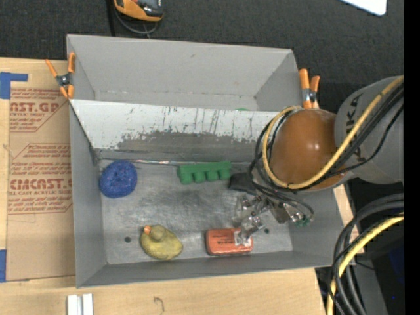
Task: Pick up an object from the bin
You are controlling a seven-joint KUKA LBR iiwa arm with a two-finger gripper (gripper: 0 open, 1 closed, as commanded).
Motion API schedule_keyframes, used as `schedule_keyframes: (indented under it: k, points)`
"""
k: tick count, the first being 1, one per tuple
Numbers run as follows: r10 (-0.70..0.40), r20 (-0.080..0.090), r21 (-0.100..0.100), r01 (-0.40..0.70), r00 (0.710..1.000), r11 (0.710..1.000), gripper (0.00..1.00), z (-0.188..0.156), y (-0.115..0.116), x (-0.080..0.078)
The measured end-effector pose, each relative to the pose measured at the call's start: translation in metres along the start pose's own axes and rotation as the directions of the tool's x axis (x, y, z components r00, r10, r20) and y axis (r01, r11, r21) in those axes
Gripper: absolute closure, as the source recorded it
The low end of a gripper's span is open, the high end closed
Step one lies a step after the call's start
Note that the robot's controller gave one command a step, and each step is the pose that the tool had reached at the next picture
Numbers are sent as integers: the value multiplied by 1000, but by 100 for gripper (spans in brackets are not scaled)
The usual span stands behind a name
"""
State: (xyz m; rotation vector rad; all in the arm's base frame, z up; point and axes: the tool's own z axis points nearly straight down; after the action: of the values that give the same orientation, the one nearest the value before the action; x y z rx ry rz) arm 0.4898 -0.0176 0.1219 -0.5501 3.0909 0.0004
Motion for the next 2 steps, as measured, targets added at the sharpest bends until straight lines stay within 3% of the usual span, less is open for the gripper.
schedule_keyframes:
  k: [1,2]
  points:
    - [7,6,4,-7,1000,1000,100,-43,-5,-4]
    - [-65,-5,-3,65,998,998,0,5,-2,-6]
